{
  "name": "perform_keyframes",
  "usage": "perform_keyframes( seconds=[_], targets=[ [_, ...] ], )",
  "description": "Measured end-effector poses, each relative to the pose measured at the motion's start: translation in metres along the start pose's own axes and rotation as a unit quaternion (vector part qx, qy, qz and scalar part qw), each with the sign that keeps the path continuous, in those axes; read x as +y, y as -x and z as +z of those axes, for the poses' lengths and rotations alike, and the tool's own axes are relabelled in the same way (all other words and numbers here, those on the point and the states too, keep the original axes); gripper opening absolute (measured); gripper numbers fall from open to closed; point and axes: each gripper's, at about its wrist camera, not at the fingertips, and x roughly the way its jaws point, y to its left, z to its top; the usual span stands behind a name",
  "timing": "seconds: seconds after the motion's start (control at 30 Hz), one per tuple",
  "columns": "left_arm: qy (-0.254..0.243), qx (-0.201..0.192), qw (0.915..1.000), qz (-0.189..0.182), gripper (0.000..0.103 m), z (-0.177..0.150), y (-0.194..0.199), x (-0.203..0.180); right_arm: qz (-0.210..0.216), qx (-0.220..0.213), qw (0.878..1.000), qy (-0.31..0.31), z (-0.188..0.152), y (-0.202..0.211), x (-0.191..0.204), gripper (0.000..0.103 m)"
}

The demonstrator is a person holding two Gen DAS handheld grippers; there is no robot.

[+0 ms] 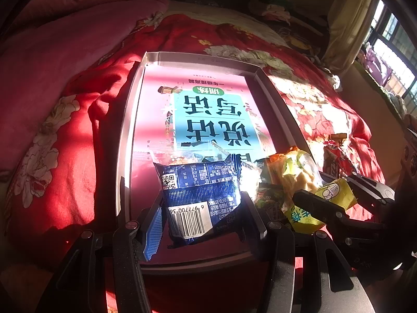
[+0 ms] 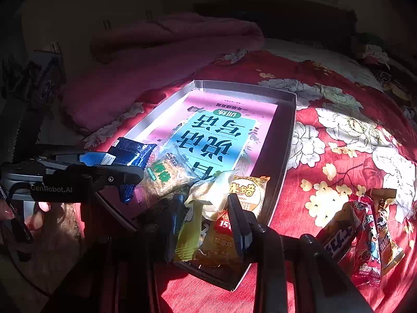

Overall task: Organize snacks
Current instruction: 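Lower the blue pack and yellow candy bag onto the workbook in the tray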

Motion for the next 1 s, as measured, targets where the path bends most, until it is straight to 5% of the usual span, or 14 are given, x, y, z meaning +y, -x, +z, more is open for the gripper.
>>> perform_keyframes(
  seconds=[1.0],
  targets=[
    [-0.012, -0.017, 0.9998, 0.007, 0.056, 0.003, 0.005, -0.003, -0.005, -0.006, 1.0, -0.009, -0.001, 0.014, 0.0, 0.04]
  ],
)
